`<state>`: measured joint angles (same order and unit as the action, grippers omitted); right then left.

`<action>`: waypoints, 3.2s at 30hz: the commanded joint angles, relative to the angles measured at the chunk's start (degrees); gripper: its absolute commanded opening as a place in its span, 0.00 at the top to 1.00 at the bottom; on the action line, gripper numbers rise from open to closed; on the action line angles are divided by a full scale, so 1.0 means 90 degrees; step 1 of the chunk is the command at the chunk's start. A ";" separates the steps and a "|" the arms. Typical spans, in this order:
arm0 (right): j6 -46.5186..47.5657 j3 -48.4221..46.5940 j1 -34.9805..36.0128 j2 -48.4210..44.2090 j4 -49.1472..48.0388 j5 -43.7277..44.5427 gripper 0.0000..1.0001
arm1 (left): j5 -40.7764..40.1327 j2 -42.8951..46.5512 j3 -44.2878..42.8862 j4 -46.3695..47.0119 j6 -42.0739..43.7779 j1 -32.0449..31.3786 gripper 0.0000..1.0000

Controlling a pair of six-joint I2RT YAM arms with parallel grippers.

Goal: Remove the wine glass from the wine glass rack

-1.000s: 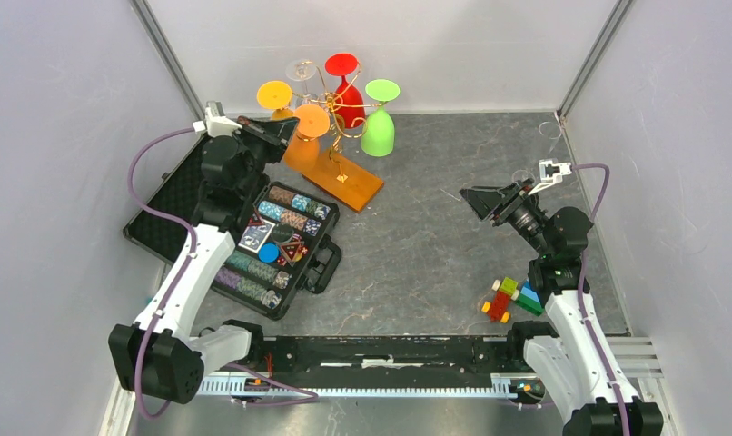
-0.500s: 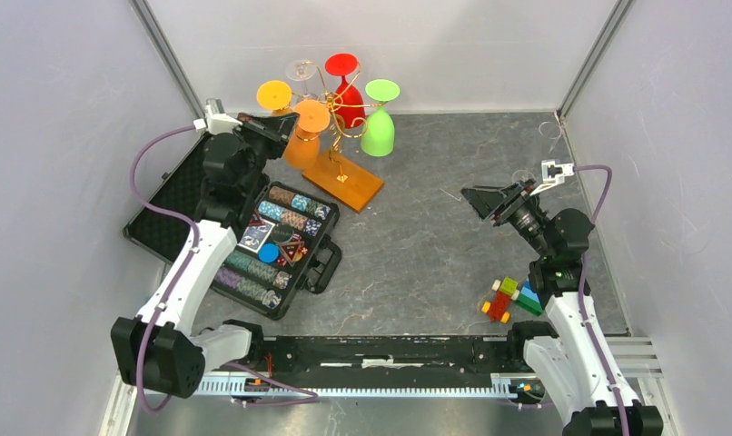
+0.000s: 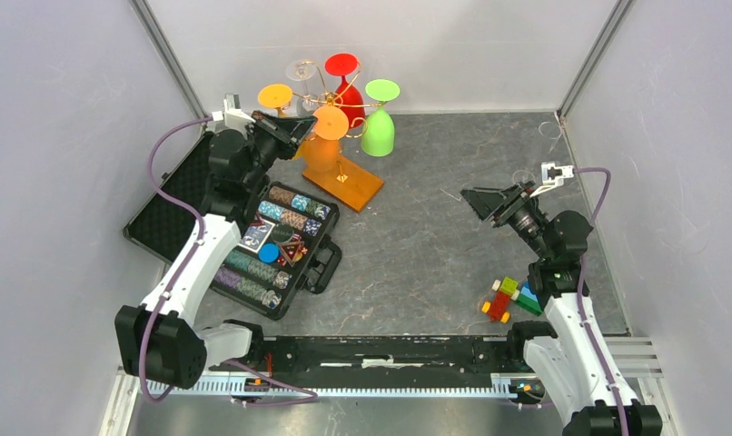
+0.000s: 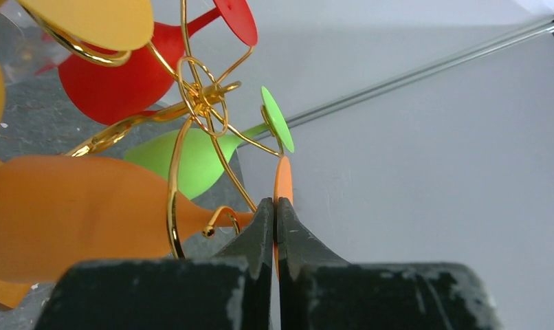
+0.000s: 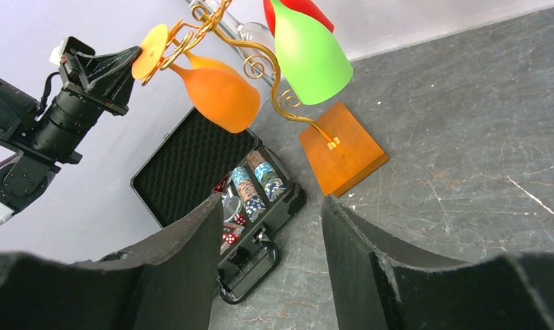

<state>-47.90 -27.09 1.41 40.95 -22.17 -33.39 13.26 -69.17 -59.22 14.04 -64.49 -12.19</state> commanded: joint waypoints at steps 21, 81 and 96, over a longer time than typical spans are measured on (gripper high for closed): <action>-0.1555 0.1341 0.1735 0.0546 -0.4147 0.0722 0.12 | 0.0415 0.1932 0.0373 0.0008 -0.0961 -0.1234 0.98; -0.0349 -0.0715 0.5252 0.2716 -0.9606 0.1532 0.40 | 0.0765 0.2914 0.0257 0.1346 -0.3371 -0.2211 0.98; -0.0100 -0.1082 0.5634 0.2287 -0.9026 0.1447 1.00 | 0.0572 0.3295 0.0171 0.0977 -0.2854 -0.2211 0.92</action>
<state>-51.94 -35.24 52.25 63.20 -83.94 -22.70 18.31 -41.21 -54.72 21.96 -93.10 -31.90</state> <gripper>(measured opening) 0.053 0.029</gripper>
